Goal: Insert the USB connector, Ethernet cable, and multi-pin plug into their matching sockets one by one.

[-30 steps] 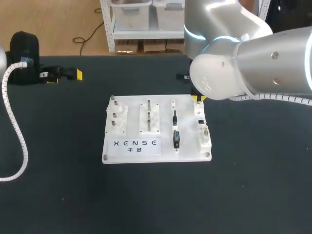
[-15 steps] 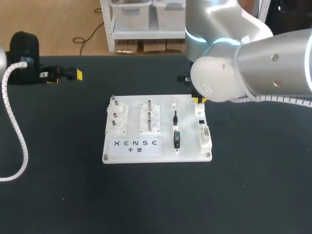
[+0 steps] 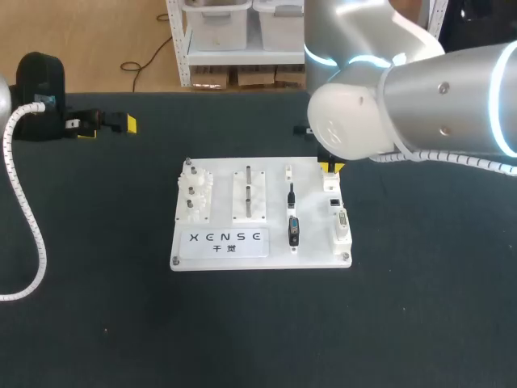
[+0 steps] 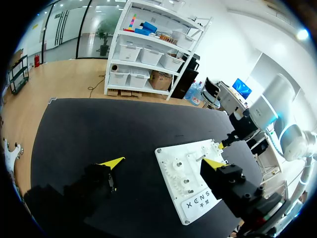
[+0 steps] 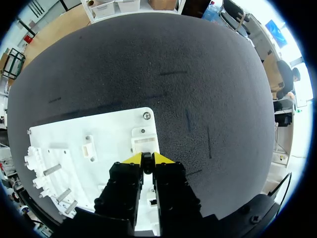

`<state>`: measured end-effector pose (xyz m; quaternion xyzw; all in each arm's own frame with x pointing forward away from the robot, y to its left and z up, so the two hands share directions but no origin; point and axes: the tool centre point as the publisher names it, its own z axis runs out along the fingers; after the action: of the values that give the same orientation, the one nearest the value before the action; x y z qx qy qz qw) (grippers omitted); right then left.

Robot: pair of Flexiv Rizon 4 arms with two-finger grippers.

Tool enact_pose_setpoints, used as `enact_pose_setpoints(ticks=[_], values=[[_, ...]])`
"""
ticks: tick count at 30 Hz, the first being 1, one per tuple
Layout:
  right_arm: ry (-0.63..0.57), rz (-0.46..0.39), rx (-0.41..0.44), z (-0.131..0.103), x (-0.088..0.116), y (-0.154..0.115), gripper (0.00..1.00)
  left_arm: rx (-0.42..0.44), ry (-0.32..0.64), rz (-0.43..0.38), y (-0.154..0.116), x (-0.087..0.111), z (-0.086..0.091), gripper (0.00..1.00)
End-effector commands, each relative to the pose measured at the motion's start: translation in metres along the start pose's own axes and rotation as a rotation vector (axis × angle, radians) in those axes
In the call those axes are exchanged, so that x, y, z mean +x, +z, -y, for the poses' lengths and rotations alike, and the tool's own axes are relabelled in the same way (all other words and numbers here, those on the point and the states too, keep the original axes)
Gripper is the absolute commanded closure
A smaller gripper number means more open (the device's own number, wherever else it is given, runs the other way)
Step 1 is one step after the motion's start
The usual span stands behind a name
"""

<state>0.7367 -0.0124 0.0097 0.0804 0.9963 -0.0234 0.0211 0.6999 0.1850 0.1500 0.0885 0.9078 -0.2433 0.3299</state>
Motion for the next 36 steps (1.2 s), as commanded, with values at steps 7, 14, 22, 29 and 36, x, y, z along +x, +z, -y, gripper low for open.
enact_pose_setpoints(ticks=[7,14,22,29,36], values=[[0.001,0.01,0.015,0.001,-0.005,0.014,0.06,0.0,0.0,0.0,0.0,0.0,0.0,0.0],[-0.016,0.075,-0.01,-0.01,0.001,-0.017,0.0,0.0,0.0,0.0,0.0,0.0,0.0,0.0],[-0.065,0.135,-0.041,-0.029,0.02,-0.05,0.0,0.0,0.0,0.0,0.0,0.0,0.0,0.0],[-0.101,0.13,-0.056,-0.041,0.046,-0.054,0.0,0.0,0.0,0.0,0.0,0.0,0.0,0.0],[-0.127,0.079,-0.079,-0.052,0.061,-0.038,0.0,0.0,0.0,0.0,0.0,0.0,0.0,0.0]])
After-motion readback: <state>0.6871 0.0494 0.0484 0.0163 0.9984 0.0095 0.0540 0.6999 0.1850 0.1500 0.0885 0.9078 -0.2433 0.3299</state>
